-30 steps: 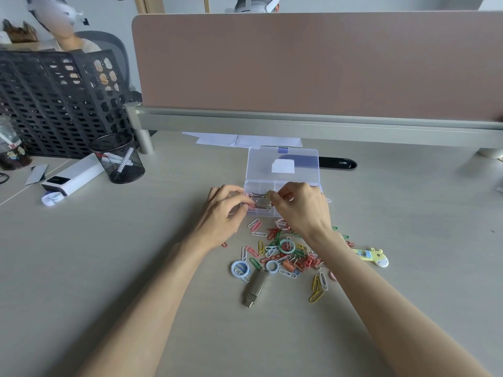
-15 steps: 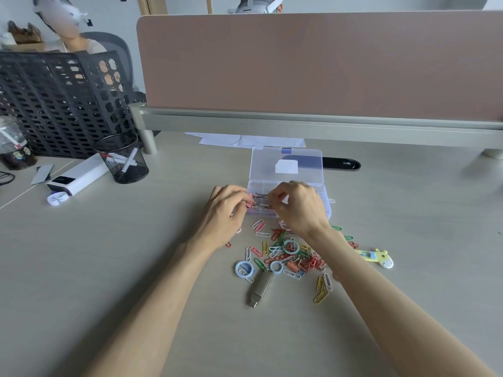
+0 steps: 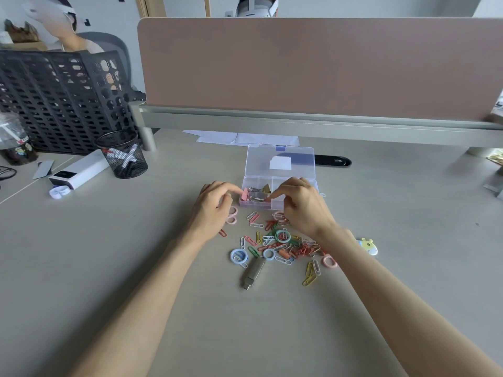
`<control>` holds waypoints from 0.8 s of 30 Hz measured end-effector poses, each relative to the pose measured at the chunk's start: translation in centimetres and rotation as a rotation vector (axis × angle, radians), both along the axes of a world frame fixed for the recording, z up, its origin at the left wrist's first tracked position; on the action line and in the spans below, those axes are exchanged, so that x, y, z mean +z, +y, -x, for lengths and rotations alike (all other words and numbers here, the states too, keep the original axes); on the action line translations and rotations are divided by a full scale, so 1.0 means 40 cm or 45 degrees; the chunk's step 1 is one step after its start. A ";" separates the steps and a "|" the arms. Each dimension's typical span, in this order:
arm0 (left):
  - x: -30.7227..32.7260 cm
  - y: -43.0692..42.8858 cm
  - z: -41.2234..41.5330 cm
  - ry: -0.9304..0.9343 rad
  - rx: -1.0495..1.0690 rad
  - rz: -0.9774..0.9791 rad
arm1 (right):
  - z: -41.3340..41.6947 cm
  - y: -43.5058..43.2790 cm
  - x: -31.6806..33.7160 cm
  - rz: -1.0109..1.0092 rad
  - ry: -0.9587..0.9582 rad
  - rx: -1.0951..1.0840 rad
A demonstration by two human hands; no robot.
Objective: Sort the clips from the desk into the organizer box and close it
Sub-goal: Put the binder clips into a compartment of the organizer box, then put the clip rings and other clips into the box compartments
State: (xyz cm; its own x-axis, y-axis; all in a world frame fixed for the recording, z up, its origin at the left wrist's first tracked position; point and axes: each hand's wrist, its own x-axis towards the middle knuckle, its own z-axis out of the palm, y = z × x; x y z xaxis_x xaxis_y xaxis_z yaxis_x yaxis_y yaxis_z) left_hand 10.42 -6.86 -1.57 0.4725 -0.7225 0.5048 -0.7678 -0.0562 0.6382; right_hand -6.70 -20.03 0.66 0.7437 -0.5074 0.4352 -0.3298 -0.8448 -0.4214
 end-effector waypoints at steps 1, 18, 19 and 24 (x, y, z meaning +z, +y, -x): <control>-0.001 0.012 0.001 0.012 0.018 -0.005 | 0.014 0.000 0.004 -0.010 -0.011 -0.021; -0.025 0.119 0.087 0.074 0.025 -0.141 | 0.156 0.124 -0.048 -0.130 -0.107 -0.174; -0.024 0.116 0.085 0.037 0.070 -0.127 | 0.151 0.130 -0.050 -0.118 -0.090 -0.180; -0.023 0.071 0.044 0.090 0.291 -0.334 | 0.131 0.132 -0.047 -0.031 0.096 -0.310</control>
State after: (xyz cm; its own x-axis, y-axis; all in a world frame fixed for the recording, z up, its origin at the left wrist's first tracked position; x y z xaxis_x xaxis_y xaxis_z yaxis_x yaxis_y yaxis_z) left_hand 8.66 -4.03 -2.50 0.6643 -0.6947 0.2759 -0.6706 -0.3908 0.6306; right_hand -11.93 -14.73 -1.23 0.6280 -0.6853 0.3689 -0.5538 -0.7265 -0.4069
